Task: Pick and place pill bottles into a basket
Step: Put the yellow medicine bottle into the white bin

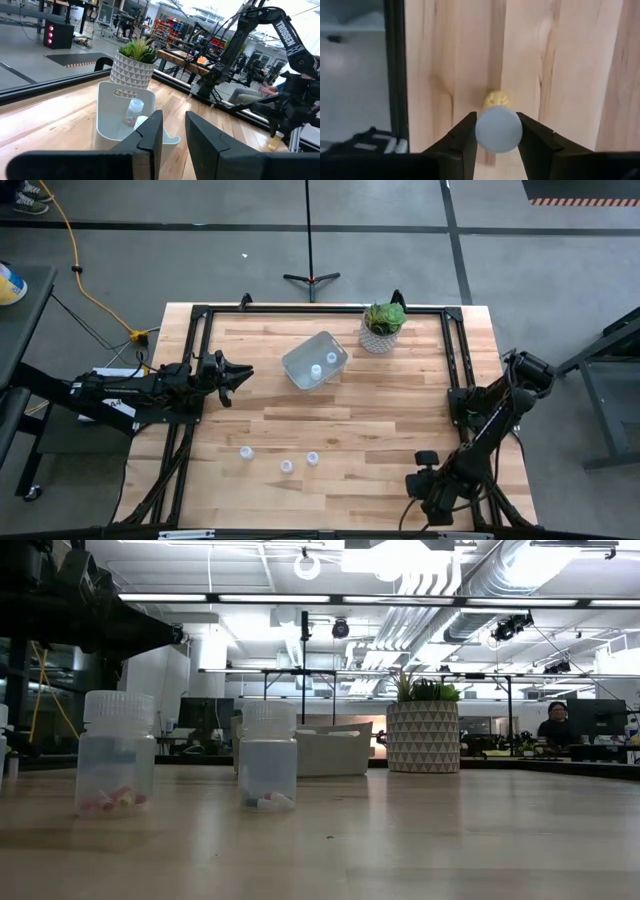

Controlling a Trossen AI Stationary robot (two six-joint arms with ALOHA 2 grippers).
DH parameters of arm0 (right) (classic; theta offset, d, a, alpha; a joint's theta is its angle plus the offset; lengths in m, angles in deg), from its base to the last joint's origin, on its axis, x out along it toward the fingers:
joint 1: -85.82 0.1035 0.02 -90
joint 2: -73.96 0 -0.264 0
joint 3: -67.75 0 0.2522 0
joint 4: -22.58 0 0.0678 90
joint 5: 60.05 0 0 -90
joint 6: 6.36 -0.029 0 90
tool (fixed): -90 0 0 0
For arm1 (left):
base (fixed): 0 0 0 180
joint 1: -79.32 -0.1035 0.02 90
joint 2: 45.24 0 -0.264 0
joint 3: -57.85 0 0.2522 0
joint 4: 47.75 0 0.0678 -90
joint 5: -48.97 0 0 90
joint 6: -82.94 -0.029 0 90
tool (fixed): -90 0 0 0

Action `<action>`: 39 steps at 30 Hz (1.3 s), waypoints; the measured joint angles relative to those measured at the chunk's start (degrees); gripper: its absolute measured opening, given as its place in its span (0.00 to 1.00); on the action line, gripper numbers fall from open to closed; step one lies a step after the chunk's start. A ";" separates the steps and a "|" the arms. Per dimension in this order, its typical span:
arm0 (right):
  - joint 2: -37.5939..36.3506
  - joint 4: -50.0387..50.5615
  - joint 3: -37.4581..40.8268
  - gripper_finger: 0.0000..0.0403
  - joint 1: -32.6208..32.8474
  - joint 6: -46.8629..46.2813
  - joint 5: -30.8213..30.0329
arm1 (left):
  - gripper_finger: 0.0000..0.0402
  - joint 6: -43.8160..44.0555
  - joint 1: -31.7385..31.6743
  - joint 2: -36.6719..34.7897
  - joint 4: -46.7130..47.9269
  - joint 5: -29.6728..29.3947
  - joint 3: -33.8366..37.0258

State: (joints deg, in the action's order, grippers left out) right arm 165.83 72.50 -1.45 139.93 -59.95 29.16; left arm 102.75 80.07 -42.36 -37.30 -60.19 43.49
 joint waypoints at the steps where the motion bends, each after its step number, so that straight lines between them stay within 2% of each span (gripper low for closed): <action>1: -0.09 -0.45 0.00 0.29 -0.77 0.77 -0.26 | 0.30 0.00 0.00 0.02 0.00 0.00 0.00; 7: -1.53 1.34 -2.42 0.28 -9.85 10.20 -3.77 | 0.30 0.00 0.00 0.00 0.00 0.02 0.00; 13: -2.33 5.14 -10.71 0.28 -23.82 30.26 -11.01 | 0.30 0.00 0.00 0.02 0.01 0.02 0.00; 21: -2.13 0.03 -19.26 0.28 -45.62 55.70 -15.82 | 0.30 0.00 0.00 0.00 0.00 0.02 0.00; 27: 2.83 1.04 -30.69 0.28 -58.65 67.59 -12.98 | 0.30 0.00 0.00 0.00 0.00 0.02 0.00; 30: 8.60 6.80 -39.55 0.28 -63.15 69.35 -9.67 | 0.30 0.00 0.00 0.02 0.00 0.02 0.00; 34: 16.98 16.45 -50.24 0.28 -68.36 69.04 -1.71 | 0.30 0.00 0.00 0.00 0.01 0.02 0.00; 39: 25.06 28.91 -58.75 0.28 -70.93 70.37 -0.10 | 0.30 0.00 0.00 0.00 0.00 0.02 0.00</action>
State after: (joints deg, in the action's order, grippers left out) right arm 190.89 101.41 -60.20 69.00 10.41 29.06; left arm 102.75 80.07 -42.36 -37.30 -60.16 43.49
